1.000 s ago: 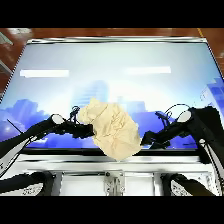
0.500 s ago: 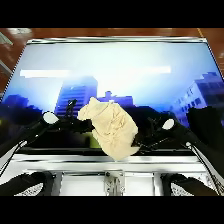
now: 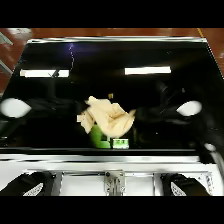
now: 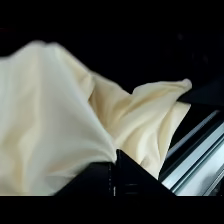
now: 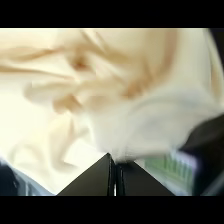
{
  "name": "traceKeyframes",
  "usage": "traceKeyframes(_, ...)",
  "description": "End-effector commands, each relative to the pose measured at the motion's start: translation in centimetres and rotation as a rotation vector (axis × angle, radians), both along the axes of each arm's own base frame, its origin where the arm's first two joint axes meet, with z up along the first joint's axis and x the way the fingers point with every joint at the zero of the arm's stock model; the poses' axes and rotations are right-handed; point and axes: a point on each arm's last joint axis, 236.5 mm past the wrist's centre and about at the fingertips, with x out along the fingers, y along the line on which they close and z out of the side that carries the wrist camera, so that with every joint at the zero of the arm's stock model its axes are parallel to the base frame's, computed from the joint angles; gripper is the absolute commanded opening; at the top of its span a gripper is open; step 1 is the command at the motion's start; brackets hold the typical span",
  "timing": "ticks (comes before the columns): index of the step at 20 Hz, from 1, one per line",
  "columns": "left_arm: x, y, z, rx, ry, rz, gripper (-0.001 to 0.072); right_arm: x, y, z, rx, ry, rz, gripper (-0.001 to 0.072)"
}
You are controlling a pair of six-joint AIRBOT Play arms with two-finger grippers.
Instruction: Fold the shirts.
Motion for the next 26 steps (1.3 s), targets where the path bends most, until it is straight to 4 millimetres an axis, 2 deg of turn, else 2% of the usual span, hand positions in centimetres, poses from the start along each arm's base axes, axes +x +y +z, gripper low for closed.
traceKeyframes(1,-2.9,1.1,18.1,-0.103,-0.377,-0.016,0.0038,1.4,-4.3,22.2,0.038,-0.615,-0.142,0.0059)
traceKeyframes(2,-4.5,1.4,23.0,-0.187,-0.43,-0.004,0.0038,-0.2,-5.5,28.0,0.049,-0.754,-0.187,0.0059)
traceKeyframes(3,-6.6,1.4,27.5,-0.271,-0.487,-0.02,0.0038,-2.1,-6.0,32.2,0.064,-0.851,-0.209,0.0059)
traceKeyframes(4,-8.7,1.6,30.9,-0.333,-0.545,-0.045,0.0038,-4.3,-6.1,35.9,0.085,-0.935,-0.224,0.0059)
traceKeyframes(5,-10.7,1.9,34.0,-0.379,-0.607,-0.065,0.0038,-6.2,-6.2,38.7,0.1,-1.004,-0.23,0.0059)
traceKeyframes(7,-13.5,3.0,37.7,-0.412,-0.708,-0.072,0.0038,-9.5,-6.3,42.7,0.126,-1.108,-0.246,0.0059)
traceKeyframes(9,-14.4,4.0,39.0,-0.392,-0.772,-0.047,0.0038,-11.9,-6.3,45.5,0.141,-1.188,-0.249,0.0059)
traceKeyframes(10,-14.1,4.4,38.6,-0.356,-0.78,-0.027,0.0038,-12.6,-6.5,46.6,0.145,-1.219,-0.257,0.0059)
traceKeyframes(12,-12.3,5.1,36.5,-0.269,-0.73,0.028,0.0038,-12.4,-7.3,47.3,0.121,-1.253,-0.294,0.0059)
traceKeyframes(13,-10.9,5.6,35.2,-0.211,-0.703,0.065,0.0038,-11.4,-7.9,46.6,0.079,-1.236,-0.311,0.0059)
traceKeyframes(15,-7.7,6.9,32.8,-0.108,-0.657,0.15,0.0038,-8.4,-8.7,43.2,-0.012,-1.105,-0.327,0.0059)
traceKeyframes(16,-6.1,7.3,31.3,-0.057,-0.631,0.181,0.0038,-6.4,-9.0,40.3,-0.067,-0.993,-0.319,0.0059)
traceKeyframes(17,-4.3,7.6,29.2,0.008,-0.597,0.202,0.0038,-4.6,-9.4,37.0,-0.118,-0.869,-0.307,0.0059)
traceKeyframes(19,-0.8,7.5,24.0,0.114,-0.493,0.212,0.0038,-1.2,-10.3,28.7,-0.215,-0.549,-0.279,0.0059)
traceKeyframes(20,0.9,6.9,21.0,0.147,-0.428,0.204,0.0038,0.3,-10.9,24.6,-0.268,-0.414,-0.263,0.0059)
traceKeyframes(23,6.3,5.1,10.2,0.244,-0.21,0.179,0.0038,5.1,-13.7,12.3,-0.411,-0.101,-0.26,0.0059)
traceKeyframes(25,10.2,3.8,3.6,0.24,-0.074,0.222,0.0038,9.3,-15.5,5.9,-0.46,-0.021,-0.311,0.0059)
traceKeyframes(26,11.9,2.9,0.6,0.22,0.002,0.245,0.0038,11.4,-15.9,3.8,-0.451,0.0,-0.346,0.0059)
